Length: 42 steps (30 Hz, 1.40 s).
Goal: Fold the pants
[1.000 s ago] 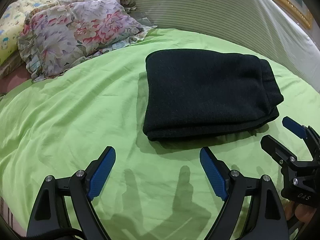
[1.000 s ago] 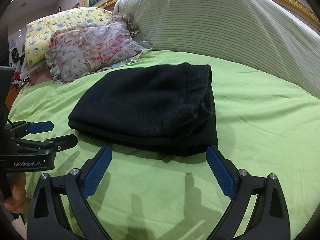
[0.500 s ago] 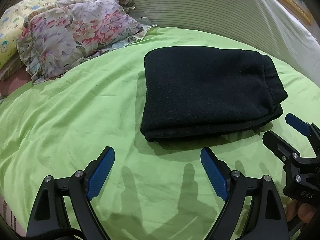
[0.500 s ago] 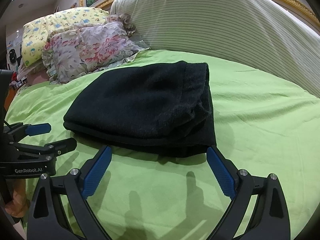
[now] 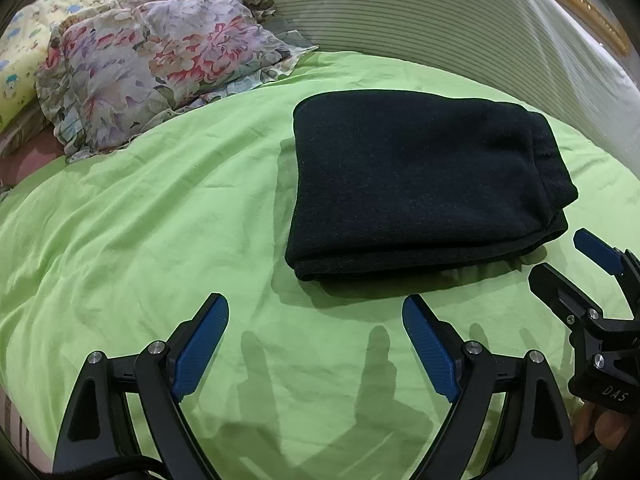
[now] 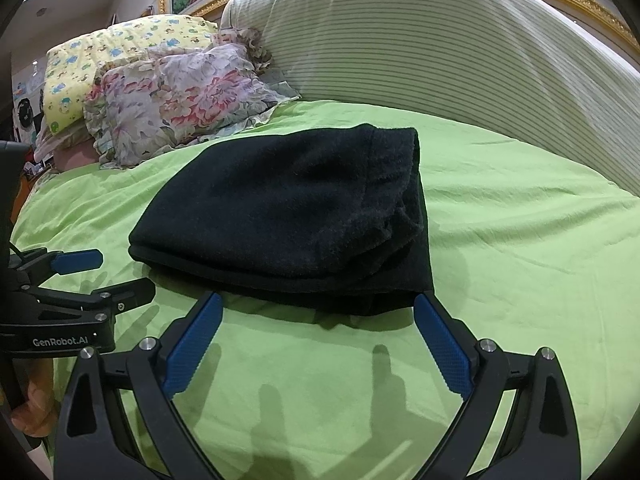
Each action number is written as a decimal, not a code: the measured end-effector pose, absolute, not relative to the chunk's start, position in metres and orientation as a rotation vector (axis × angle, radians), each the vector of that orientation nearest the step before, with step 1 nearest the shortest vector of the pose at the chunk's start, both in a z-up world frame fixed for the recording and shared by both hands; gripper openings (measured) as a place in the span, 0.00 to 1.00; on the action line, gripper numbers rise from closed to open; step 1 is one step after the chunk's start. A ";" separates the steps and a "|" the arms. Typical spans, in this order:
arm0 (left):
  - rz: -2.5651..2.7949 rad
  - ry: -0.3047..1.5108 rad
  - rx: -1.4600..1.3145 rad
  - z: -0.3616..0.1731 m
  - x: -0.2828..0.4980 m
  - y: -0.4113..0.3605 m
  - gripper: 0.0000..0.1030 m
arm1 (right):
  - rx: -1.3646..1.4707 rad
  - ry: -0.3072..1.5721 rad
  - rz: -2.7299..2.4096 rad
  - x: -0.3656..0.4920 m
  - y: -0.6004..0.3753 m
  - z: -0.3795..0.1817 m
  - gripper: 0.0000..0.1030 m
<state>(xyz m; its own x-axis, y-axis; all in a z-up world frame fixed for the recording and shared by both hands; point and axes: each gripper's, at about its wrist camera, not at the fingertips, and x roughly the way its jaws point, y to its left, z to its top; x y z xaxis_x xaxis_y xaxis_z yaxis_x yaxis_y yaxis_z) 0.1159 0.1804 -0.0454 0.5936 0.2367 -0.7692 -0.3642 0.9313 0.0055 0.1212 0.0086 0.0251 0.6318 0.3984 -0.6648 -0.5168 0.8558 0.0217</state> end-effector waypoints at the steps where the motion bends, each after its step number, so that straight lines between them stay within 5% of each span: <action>1: 0.352 0.866 -0.158 -0.045 0.115 0.180 0.87 | -0.178 0.713 0.528 0.121 0.009 0.026 0.94; 42: 0.338 0.810 -0.113 -0.033 0.106 0.167 0.87 | -0.171 0.670 0.532 0.123 0.001 0.040 0.94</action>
